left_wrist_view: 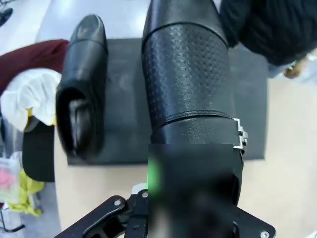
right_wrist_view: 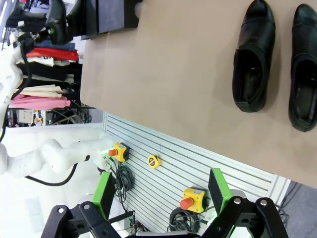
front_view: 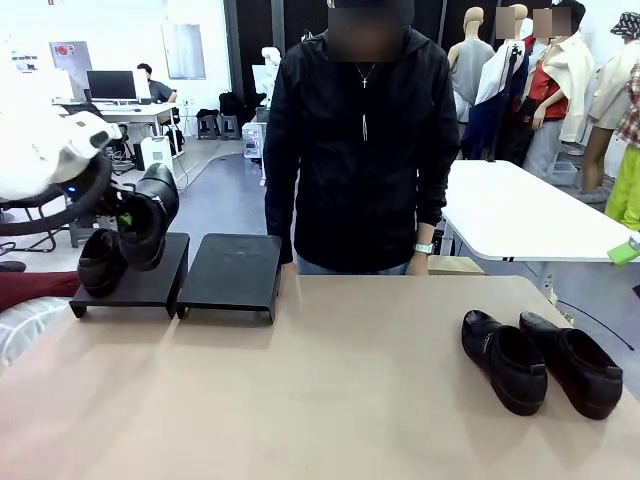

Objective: Organize the shoes by placing them on the stand.
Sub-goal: Place the Shoe from the middle of the table onto the Shoes Stand.

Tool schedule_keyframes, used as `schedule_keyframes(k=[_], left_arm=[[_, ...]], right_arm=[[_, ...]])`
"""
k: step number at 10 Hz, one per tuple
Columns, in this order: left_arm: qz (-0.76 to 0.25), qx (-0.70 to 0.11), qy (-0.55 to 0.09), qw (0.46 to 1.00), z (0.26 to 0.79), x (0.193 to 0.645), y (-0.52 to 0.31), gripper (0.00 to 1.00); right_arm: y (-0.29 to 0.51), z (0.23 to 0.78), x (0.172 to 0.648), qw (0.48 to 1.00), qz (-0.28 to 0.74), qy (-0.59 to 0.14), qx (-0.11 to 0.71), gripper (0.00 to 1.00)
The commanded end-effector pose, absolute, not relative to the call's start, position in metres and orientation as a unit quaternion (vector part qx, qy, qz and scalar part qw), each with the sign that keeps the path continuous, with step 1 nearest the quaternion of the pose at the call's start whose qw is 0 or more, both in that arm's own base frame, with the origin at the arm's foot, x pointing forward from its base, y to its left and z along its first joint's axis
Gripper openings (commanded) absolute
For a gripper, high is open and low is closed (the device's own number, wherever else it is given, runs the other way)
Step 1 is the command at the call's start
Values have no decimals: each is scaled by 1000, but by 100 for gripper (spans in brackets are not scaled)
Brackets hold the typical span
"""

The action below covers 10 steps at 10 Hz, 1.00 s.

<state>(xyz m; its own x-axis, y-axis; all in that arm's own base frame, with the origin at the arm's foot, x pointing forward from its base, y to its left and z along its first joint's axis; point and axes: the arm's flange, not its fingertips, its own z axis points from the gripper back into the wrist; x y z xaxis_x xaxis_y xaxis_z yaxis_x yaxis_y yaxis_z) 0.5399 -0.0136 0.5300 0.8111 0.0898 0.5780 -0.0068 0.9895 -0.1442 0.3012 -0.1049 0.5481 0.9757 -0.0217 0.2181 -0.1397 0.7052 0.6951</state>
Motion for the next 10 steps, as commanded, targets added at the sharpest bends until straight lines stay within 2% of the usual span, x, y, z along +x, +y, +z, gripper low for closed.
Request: schedule_keyframes(k=[1,3,5,8,10], left_arm=[[17,-54,-306,950,528,581,-11,0],[42,-43,-293,954,508,597,-4,0],[35,-25,-305,951,485,605,-3,0],[44,-19,-335,941,461,605,-2,0],[46,-5,-326,944,452,607,-3,0]], right_arm=[[-105,551,303,910,43,-111,397,100],[-105,551,303,910,43,-111,397,100],[-105,551,303,910,43,-111,397,100],[-105,551,303,910,43,-111,397,100],[-105,551,303,910,43,-111,397,100]])
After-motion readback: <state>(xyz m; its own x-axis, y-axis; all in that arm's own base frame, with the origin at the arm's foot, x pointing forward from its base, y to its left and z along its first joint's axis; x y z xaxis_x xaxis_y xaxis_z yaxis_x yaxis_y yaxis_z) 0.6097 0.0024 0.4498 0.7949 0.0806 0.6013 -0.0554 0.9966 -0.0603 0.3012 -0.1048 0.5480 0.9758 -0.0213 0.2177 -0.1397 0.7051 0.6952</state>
